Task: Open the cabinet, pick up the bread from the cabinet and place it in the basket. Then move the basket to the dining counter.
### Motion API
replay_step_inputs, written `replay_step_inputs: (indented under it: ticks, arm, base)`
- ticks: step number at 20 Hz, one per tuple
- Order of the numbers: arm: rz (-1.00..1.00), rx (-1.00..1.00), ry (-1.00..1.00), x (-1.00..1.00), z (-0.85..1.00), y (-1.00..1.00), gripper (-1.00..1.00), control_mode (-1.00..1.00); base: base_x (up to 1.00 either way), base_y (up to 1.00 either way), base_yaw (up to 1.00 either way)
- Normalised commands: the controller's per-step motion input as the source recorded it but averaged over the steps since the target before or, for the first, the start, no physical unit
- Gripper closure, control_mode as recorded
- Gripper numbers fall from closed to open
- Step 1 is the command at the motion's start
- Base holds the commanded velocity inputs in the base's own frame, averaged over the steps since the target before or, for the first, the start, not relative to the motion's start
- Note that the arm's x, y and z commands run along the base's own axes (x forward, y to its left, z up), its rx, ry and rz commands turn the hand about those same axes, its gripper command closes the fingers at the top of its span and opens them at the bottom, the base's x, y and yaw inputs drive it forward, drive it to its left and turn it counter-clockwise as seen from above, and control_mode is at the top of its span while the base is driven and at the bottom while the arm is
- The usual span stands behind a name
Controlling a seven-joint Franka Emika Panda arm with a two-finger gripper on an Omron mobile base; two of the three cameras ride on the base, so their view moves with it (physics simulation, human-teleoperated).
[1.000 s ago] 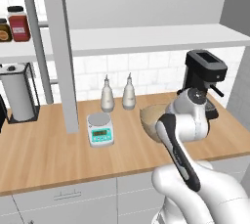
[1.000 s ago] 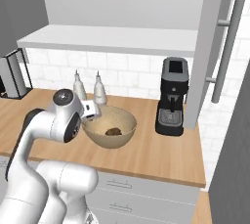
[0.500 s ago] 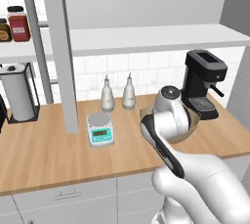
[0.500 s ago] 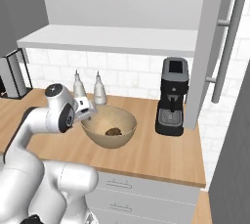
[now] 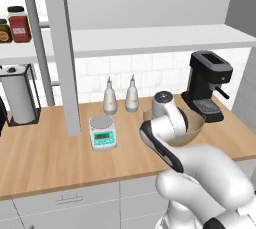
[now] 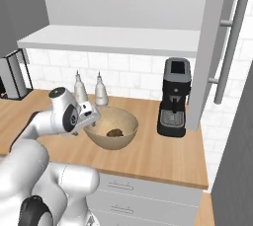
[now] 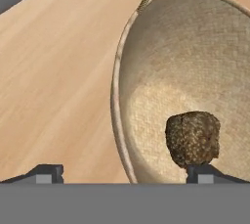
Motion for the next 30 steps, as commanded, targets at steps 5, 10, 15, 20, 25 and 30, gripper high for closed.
replay_step_inputs:
  ticks: [5,10,15,20,25,30]
  arm:
    - [0.02,-0.04,0.05,0.08,-0.2,-0.12,-1.0,-1.0]
    - [0.01,-0.03,0.11,0.06,-0.41,-0.14,-1.0,-1.0]
    - [0.03,-0.02,0.12,0.01,-0.53,-0.06,1.0,-1.0]
    - [0.07,0.0,0.16,-0.01,-0.6,-0.21,1.0,-1.0]
    - [0.11,-0.02,0.0,-0.33,-0.18,-0.38,1.0,-1.0]
    - [0.15,-0.03,-0.04,-0.53,-0.04,-0.45,1.0,-1.0]
  base:
    - [0.0,0.0,0.0]
    - [0.0,0.0,0.0]
    - [0.0,0.0,0.0]
    - [0.0,0.0,0.0]
    - [0.0,0.0,0.0]
    - [0.0,0.0,0.0]
